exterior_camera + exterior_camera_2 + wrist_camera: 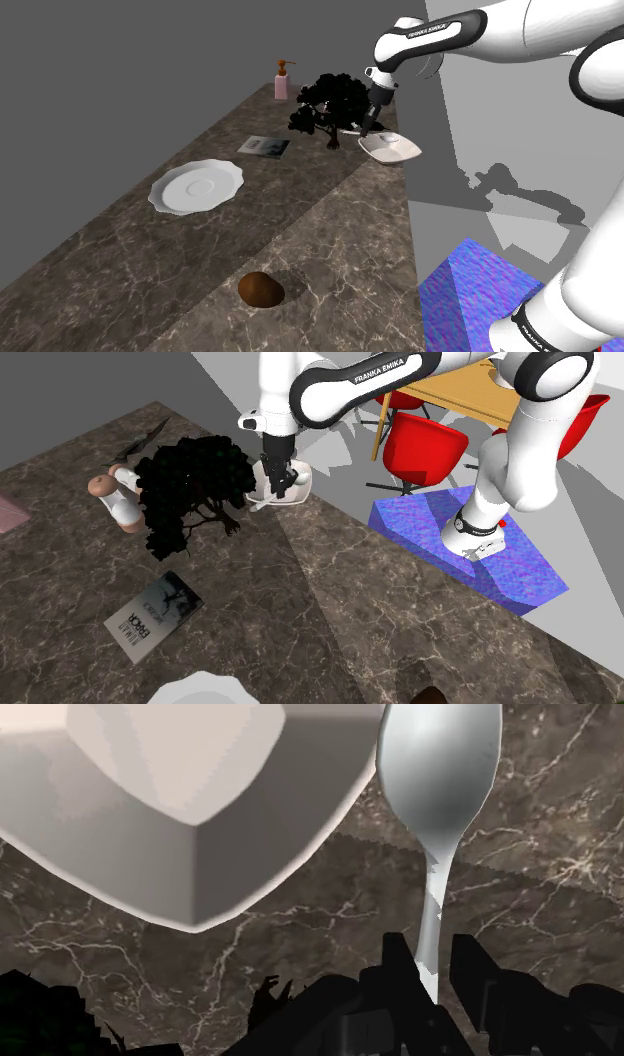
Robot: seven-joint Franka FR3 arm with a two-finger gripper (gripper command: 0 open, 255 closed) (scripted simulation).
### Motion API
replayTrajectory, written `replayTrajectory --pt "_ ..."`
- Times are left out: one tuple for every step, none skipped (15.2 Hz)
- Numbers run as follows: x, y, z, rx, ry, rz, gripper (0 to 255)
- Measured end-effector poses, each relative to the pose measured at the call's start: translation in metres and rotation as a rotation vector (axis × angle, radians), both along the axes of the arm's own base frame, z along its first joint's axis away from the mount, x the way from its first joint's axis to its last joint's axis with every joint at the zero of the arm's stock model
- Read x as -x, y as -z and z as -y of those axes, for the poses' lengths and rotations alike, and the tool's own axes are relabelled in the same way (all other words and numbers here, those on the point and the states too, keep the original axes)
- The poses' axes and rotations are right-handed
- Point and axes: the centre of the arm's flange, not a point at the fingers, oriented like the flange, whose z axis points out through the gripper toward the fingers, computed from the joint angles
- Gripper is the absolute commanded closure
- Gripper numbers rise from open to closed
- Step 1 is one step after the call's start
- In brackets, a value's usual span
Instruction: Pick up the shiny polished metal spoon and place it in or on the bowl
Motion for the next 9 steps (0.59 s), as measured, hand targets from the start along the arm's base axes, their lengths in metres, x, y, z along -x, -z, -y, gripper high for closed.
replayTrajectory --pt "0.002 -0.003 0.013 0.0 0.0 0.0 255" --pt "0.0 -0.004 0.028 0.0 0.0 0.001 255" --pt "0.002 -0.003 0.043 0.0 0.0 0.0 255" --pt "0.002 -0.002 0.055 0.0 0.0 0.0 255" --pt "0.003 -0.004 0.066 0.0 0.0 0.0 255" --pt "0.001 -0.005 0.08 -0.001 0.0 0.0 255" --pt "0.002 -0.005 0.094 -0.001 0.0 0.0 255" --pt "0.001 -0.006 0.107 0.0 0.0 0.0 255" --pt "0.002 -0.004 0.12 0.0 0.0 0.0 255"
